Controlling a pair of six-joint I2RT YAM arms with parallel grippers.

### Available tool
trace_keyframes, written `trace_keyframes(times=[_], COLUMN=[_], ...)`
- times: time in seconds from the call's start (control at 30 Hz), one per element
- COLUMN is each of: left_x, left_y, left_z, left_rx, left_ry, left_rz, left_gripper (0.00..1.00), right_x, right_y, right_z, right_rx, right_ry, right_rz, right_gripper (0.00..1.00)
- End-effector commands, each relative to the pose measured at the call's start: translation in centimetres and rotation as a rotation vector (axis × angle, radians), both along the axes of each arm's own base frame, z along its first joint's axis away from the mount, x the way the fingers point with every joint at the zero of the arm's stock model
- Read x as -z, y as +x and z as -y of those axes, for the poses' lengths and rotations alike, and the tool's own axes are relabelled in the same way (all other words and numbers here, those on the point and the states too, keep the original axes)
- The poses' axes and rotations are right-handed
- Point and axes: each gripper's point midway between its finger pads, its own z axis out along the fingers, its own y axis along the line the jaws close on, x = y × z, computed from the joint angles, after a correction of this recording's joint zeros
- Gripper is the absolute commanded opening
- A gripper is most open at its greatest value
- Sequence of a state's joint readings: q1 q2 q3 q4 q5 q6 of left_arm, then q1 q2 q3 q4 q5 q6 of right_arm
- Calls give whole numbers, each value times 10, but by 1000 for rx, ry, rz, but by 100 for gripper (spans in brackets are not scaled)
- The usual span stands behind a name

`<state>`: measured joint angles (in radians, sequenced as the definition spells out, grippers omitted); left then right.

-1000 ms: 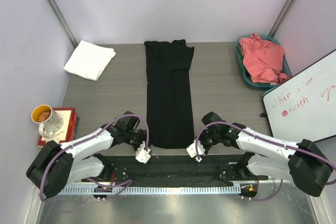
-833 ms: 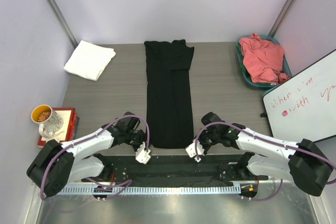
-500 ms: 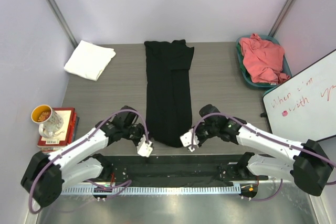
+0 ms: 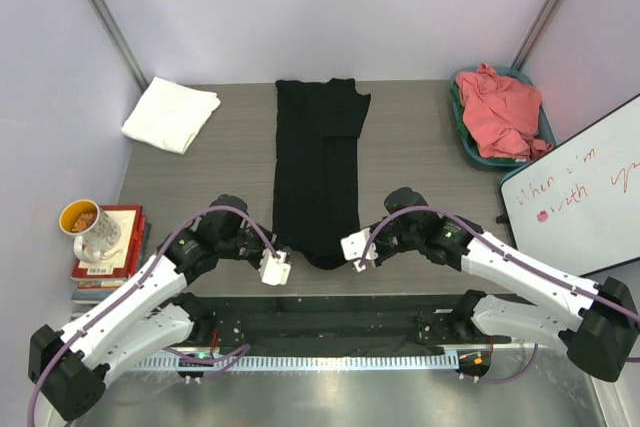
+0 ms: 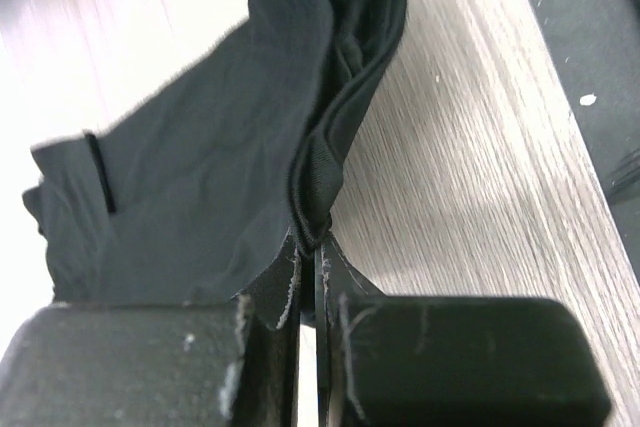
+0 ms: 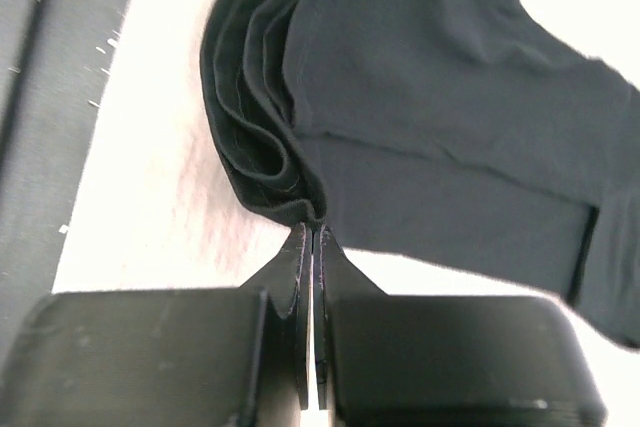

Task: Fold and stack the t-shirts
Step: Fold the folded rectangular tshirt in 1/3 of the way

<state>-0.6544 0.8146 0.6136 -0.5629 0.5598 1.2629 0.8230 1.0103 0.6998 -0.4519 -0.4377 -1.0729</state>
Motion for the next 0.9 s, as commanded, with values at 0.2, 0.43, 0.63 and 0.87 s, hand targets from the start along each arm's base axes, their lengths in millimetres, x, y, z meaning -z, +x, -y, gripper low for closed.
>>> trace_keyframes(times=[0.2, 0.43, 0.63, 0.87], left_x=[33, 27, 22, 17], left_y=[46, 96, 126, 164], left_z=[0, 17, 15, 10], left_rx=[-156, -264, -294, -334], left_ry=[0, -48, -30, -18], left_rz=[31, 40, 42, 42], left_gripper=[0, 0, 0, 0], right_x=[-15, -6, 2, 2], right_y=[59, 83, 124, 177], right_z=[-5, -6, 2, 1], right_rx=[210, 219, 247, 317], right_ry=[-4, -42, -48, -17], right_rz=[154, 161, 185, 231], right_gripper=[1, 1, 1, 1])
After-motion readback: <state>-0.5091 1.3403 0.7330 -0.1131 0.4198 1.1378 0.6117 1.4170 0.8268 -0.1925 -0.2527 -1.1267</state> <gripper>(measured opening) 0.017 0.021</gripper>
